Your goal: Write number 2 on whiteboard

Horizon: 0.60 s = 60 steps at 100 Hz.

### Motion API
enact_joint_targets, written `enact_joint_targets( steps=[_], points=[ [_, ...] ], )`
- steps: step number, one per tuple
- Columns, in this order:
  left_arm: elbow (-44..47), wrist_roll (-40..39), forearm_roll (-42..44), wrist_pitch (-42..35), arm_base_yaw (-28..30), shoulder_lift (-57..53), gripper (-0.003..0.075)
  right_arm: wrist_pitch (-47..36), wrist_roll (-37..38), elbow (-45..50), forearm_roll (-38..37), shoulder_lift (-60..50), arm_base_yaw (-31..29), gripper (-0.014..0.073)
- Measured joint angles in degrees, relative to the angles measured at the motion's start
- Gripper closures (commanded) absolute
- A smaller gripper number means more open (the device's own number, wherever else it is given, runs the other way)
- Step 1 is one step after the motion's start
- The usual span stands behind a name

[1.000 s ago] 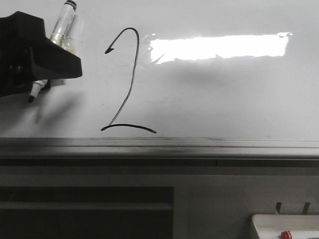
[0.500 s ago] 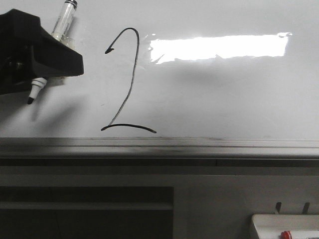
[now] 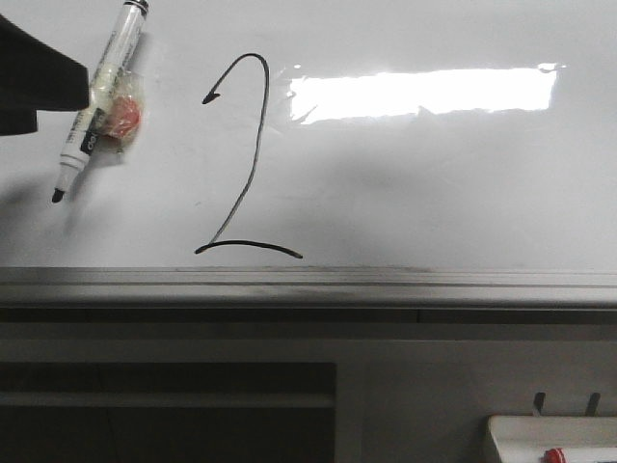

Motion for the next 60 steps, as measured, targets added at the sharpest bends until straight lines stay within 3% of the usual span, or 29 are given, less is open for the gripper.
enact_joint_targets(
  steps=[3,6,33,60],
  points=[
    [0.0,0.0,0.8,0.5,0.0,-0.7,0.069,0.0,0.0,0.0,0.0,-0.4,0.0,0.0673],
    [0.0,0.0,1.5,1.1,0.0,-1.3,0.0743,0.0,0.0,0.0,0.1,-0.8,0.0,0.0667],
    [2.2,0.0,6.4,1.8,-1.3,-8.9,0.0741,-3.6,0.0,8.2,0.1,-10.4,0.0,0.066],
    [8.5,0.0,13.0,-7.2,-4.3,-18.0,0.0741,-8.4,0.0,24.8,2.8,-32.1,0.0,0.066]
  ],
)
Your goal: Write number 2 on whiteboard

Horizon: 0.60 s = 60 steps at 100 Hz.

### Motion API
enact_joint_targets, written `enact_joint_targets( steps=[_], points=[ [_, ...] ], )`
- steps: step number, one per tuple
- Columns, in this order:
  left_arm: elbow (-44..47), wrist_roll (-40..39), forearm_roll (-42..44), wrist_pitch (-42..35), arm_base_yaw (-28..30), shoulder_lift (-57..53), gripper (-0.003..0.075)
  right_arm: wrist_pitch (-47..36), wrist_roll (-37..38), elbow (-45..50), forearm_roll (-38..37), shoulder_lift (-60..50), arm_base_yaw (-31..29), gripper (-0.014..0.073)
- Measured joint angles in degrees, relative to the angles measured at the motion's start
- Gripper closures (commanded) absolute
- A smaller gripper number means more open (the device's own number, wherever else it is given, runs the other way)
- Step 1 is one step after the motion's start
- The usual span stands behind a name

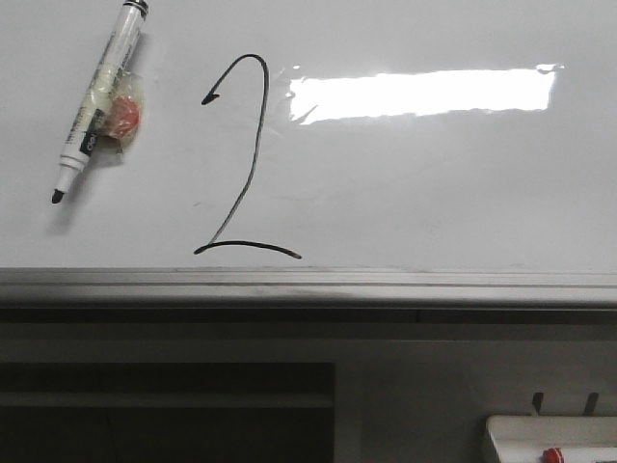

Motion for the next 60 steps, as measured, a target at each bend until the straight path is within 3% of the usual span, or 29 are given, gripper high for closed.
enact_joint_targets(
  steps=[29,60],
  points=[
    [3.6,0.1,4.5,-1.1,0.0,-2.3,0.0741,-0.1,0.0,11.6,1.1,-16.9,0.0,0.066],
    [3.6,0.1,4.8,-4.0,0.0,-2.4,0.0741,0.0,0.0,13.8,1.2,-18.5,0.0,0.0665]
  ],
)
